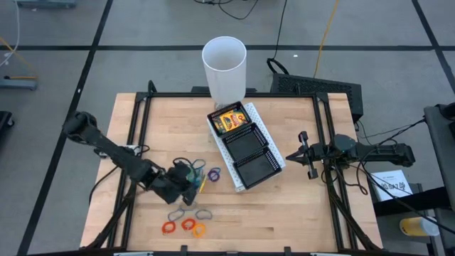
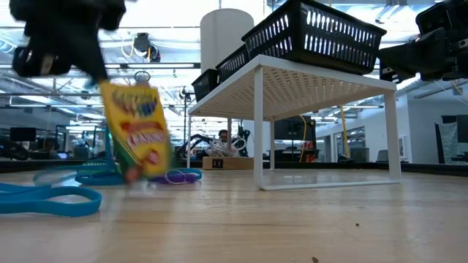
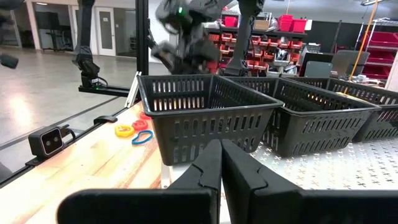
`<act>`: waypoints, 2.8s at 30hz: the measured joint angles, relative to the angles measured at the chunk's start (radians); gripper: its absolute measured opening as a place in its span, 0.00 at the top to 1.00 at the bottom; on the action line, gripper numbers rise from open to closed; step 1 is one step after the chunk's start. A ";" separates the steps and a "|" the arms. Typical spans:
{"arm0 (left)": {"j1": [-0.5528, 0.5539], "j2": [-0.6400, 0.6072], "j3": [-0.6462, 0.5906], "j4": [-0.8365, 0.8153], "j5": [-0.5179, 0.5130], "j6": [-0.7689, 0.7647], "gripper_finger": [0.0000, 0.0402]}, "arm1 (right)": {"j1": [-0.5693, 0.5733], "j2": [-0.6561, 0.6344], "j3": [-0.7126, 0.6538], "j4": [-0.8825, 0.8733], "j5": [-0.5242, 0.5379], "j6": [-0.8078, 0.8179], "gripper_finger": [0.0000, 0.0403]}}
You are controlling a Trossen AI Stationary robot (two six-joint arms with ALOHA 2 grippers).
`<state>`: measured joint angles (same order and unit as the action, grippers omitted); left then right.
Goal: Pick & Place Office Desk Supplies
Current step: Put the crayon box into the top black bin on the shelf
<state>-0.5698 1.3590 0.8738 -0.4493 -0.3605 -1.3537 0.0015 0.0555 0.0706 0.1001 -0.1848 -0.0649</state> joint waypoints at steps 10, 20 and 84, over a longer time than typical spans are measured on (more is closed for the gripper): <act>-0.040 -0.209 0.000 0.091 -0.330 0.199 0.99 | 0.000 0.000 0.000 0.000 0.000 0.000 1.00; -0.040 -0.284 0.001 0.200 -0.509 0.362 1.00 | 0.000 0.000 0.000 0.000 0.000 0.000 1.00; -0.018 0.219 0.001 -0.042 0.001 -0.303 0.59 | 0.000 0.000 0.000 0.000 0.000 0.000 1.00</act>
<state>-0.5879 1.5784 0.8745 -0.4911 -0.3595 -1.6571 0.0013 0.0551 0.0707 0.1001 -0.1848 -0.0650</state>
